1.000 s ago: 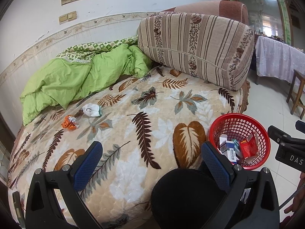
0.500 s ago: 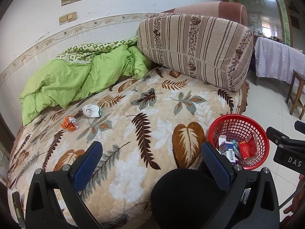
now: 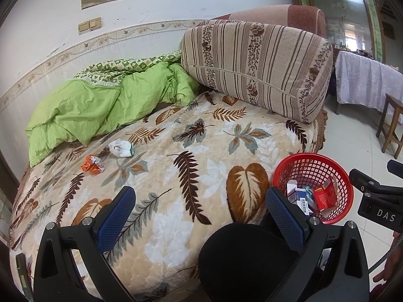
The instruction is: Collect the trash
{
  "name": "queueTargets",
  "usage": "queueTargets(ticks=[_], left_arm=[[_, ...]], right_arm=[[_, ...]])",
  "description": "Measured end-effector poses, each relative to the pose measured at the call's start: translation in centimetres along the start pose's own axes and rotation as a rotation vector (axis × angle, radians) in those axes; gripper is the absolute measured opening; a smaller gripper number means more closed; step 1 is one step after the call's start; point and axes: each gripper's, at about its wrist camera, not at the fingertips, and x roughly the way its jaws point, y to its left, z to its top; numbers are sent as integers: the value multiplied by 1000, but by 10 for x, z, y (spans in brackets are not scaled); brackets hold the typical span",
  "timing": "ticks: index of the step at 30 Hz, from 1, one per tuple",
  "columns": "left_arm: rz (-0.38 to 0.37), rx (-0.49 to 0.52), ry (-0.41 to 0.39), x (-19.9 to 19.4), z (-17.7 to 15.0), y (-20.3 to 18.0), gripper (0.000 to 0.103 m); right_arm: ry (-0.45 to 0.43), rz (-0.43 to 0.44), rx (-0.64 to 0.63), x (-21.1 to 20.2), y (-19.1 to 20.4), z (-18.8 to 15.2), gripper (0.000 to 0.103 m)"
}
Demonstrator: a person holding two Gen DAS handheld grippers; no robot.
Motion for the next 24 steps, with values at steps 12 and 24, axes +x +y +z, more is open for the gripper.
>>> queueTargets(ticks=[12, 24], left_arm=[[7, -16, -23, -11, 7, -5, 103], [13, -21, -43, -19, 8, -3, 103]], right_arm=[[-21, -1, -12, -8, 0, 1, 100], [-37, 5, -13, -14, -2, 3, 100]])
